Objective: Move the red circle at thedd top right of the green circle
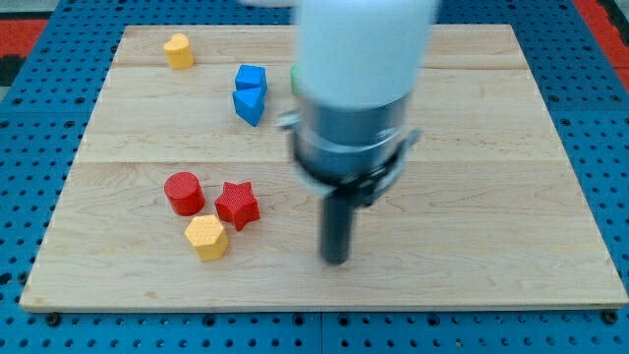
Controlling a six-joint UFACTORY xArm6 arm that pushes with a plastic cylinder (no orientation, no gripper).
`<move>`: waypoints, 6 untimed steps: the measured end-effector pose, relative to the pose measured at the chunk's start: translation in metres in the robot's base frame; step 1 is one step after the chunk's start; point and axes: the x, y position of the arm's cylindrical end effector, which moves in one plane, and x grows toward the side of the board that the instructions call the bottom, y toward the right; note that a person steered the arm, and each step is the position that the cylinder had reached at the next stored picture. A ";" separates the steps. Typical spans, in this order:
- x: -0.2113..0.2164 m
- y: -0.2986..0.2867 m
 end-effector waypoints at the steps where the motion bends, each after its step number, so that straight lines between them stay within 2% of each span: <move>1: 0.034 -0.055; 2: 0.014 -0.158; 3: -0.033 -0.180; 5: -0.058 -0.135; 6: -0.088 -0.143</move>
